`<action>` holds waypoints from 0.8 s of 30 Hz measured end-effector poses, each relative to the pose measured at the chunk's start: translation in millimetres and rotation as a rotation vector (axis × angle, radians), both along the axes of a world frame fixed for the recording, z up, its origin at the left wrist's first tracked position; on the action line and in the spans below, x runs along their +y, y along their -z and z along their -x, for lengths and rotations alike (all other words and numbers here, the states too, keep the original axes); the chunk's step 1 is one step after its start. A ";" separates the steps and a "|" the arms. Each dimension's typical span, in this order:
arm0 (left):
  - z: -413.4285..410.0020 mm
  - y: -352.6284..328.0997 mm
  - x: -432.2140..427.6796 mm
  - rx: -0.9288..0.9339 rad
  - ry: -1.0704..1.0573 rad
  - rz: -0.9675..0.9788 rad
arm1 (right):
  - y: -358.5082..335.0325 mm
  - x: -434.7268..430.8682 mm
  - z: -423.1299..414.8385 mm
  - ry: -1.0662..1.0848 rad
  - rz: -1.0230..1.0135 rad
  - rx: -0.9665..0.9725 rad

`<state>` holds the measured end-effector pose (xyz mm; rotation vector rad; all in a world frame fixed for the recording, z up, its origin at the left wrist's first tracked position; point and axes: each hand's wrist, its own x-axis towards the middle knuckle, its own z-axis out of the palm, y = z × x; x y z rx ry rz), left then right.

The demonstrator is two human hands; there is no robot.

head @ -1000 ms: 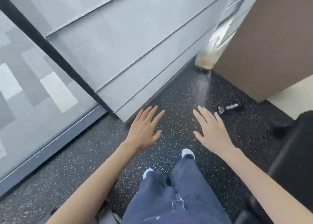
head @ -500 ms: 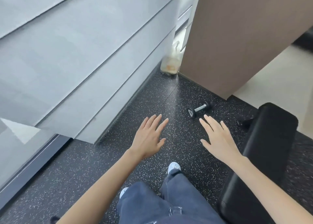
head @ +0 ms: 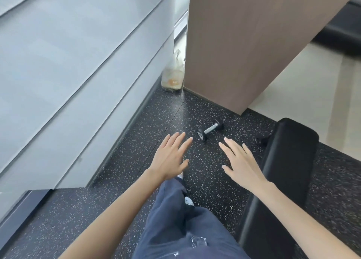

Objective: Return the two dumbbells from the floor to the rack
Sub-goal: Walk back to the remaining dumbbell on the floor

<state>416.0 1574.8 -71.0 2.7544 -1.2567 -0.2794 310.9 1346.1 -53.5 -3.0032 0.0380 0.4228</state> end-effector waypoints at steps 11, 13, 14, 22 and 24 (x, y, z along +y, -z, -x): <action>-127.5 6.5 -54.2 0.011 0.014 0.048 | -8.1 -57.4 -126.7 0.047 -0.030 -0.036; -143.6 10.8 -66.1 0.009 0.021 0.048 | -6.3 -67.0 -146.5 0.046 -0.048 -0.051; -150.7 12.6 -71.1 0.012 0.022 0.043 | -5.1 -72.0 -155.4 0.038 -0.054 -0.055; -181.8 36.4 -106.5 0.043 -0.059 0.003 | 21.0 -131.4 -214.7 -0.095 -0.054 0.011; -184.3 45.1 -120.0 0.060 -0.112 -0.004 | 26.8 -153.5 -229.9 -0.140 -0.051 0.032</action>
